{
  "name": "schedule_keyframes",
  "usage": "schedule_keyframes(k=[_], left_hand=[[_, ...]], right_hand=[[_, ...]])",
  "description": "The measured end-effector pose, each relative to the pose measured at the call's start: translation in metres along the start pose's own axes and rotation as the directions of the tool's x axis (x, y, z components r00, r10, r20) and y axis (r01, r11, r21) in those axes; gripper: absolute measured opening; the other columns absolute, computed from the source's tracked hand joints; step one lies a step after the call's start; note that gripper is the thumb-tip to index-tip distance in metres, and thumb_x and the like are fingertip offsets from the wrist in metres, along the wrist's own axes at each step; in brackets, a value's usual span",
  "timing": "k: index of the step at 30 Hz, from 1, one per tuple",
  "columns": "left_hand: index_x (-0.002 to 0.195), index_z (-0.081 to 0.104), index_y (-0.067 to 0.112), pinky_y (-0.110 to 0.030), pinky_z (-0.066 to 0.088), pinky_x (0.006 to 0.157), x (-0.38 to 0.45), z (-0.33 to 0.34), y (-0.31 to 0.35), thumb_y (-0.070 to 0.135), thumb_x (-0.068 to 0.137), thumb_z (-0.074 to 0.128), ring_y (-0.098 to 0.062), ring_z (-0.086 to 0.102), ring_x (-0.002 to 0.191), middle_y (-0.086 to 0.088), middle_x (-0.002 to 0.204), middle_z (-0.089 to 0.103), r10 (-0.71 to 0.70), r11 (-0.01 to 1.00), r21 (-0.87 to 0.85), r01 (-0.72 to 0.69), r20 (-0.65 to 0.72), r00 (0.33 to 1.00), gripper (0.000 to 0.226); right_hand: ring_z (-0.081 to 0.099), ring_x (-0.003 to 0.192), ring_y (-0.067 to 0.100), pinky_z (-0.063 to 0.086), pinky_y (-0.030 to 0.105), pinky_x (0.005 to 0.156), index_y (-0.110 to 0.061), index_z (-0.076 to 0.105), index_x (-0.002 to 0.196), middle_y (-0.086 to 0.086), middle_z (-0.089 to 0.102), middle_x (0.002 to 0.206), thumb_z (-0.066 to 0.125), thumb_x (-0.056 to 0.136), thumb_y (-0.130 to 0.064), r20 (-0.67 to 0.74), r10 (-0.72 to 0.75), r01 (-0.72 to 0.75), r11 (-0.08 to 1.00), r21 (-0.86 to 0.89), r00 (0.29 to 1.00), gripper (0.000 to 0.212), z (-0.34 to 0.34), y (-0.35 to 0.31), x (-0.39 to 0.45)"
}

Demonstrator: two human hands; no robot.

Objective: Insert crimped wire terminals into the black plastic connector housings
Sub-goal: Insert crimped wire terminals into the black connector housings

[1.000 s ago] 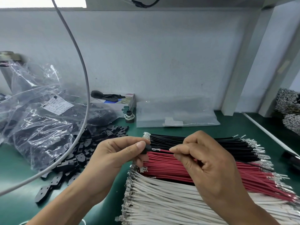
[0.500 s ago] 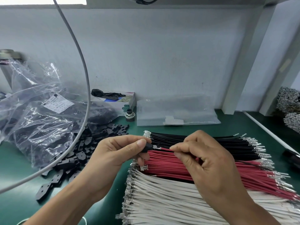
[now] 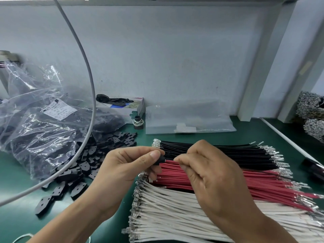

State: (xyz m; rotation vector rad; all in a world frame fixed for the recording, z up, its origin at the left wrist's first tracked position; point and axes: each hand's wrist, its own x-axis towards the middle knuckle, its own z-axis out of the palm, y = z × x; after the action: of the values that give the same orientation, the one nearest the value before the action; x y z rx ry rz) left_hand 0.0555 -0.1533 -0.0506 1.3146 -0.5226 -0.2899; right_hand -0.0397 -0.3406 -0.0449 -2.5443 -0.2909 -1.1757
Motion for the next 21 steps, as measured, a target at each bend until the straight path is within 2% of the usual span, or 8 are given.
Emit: schedule_keyframes(k=[4,6,8,10,13,16,19,21], left_hand=[[0.103,0.082,0.019,-0.023,0.057,0.073,-0.001,-0.001,0.002,0.029,0.076,0.082,-0.023,0.071,0.076,-0.013,0.087,0.078,0.062,0.989,0.134,-0.064,0.017,0.998,0.029],[0.107,0.081,0.03,-0.022,0.057,0.08,-0.001,-0.006,0.002,0.026,0.074,0.089,-0.019,0.074,0.086,-0.005,0.095,0.079,0.21,0.902,0.372,-0.218,0.062,0.976,0.034],[0.1,0.082,0.035,-0.015,0.053,0.076,0.0,-0.009,0.002,0.026,0.071,0.09,-0.014,0.071,0.08,0.002,0.088,0.077,0.332,0.785,0.527,-0.326,0.087,0.939,0.031],[0.101,0.081,0.038,-0.012,0.053,0.075,0.0,-0.011,0.002,0.034,0.068,0.088,-0.008,0.072,0.077,0.008,0.085,0.077,0.301,0.784,0.549,-0.29,0.072,0.951,0.034],[0.1,0.081,0.039,-0.017,0.056,0.076,0.001,-0.01,0.003,0.039,0.069,0.087,-0.008,0.074,0.079,0.006,0.087,0.08,0.175,0.844,0.496,-0.203,0.104,0.979,0.032],[0.088,0.083,0.036,-0.017,0.055,0.072,0.001,-0.008,0.003,0.035,0.071,0.086,-0.012,0.072,0.074,0.004,0.081,0.079,0.188,0.841,0.491,-0.225,0.124,0.974,0.017],[0.087,0.084,0.031,-0.029,0.057,0.072,0.0,-0.007,0.002,0.03,0.071,0.09,-0.027,0.068,0.076,-0.001,0.079,0.077,0.203,0.861,0.452,-0.231,0.111,0.973,0.017],[0.087,0.084,0.029,-0.03,0.056,0.071,-0.001,-0.006,0.002,0.03,0.071,0.091,-0.026,0.066,0.075,-0.002,0.078,0.075,0.221,0.868,0.43,-0.248,0.111,0.969,0.018]], right_hand=[[0.056,0.077,0.005,0.051,0.026,0.063,-0.019,0.074,0.101,-0.012,0.056,0.09,0.061,0.096,-0.023,0.049,0.046,-0.048,0.997,0.055,0.998,0.015,0.003,0.0,-0.003],[0.057,0.08,0.002,0.05,0.02,0.068,-0.024,0.074,0.101,-0.018,0.055,0.091,0.058,0.097,-0.028,0.082,0.1,-0.108,0.988,0.11,0.992,0.017,0.0,0.002,-0.002],[0.058,0.083,0.002,0.047,0.016,0.071,-0.027,0.074,0.097,-0.019,0.056,0.09,0.059,0.095,-0.031,0.104,0.127,-0.141,0.98,0.138,0.986,0.016,-0.002,0.003,-0.003],[0.058,0.082,0.002,0.046,0.017,0.07,-0.028,0.074,0.093,-0.019,0.056,0.088,0.062,0.092,-0.034,0.129,0.133,-0.151,0.979,0.136,0.983,0.014,-0.004,0.002,-0.002],[0.058,0.077,0.004,0.049,0.023,0.067,-0.025,0.075,0.089,-0.017,0.056,0.085,0.063,0.091,-0.033,0.125,0.116,-0.13,0.986,0.109,0.985,0.014,-0.007,0.001,-0.001],[0.057,0.074,0.004,0.048,0.022,0.066,-0.023,0.074,0.087,-0.016,0.056,0.083,0.064,0.091,-0.029,0.093,0.096,-0.104,0.99,0.093,0.991,0.013,-0.004,-0.001,-0.001],[0.055,0.073,0.004,0.045,0.019,0.065,-0.021,0.073,0.086,-0.015,0.056,0.083,0.065,0.091,-0.026,0.063,0.09,-0.095,0.991,0.096,0.994,0.011,-0.001,-0.004,-0.002],[0.055,0.073,0.004,0.044,0.017,0.066,-0.02,0.072,0.086,-0.015,0.056,0.083,0.065,0.092,-0.026,0.058,0.082,-0.088,0.99,0.106,0.995,0.011,0.0,-0.006,-0.002]])
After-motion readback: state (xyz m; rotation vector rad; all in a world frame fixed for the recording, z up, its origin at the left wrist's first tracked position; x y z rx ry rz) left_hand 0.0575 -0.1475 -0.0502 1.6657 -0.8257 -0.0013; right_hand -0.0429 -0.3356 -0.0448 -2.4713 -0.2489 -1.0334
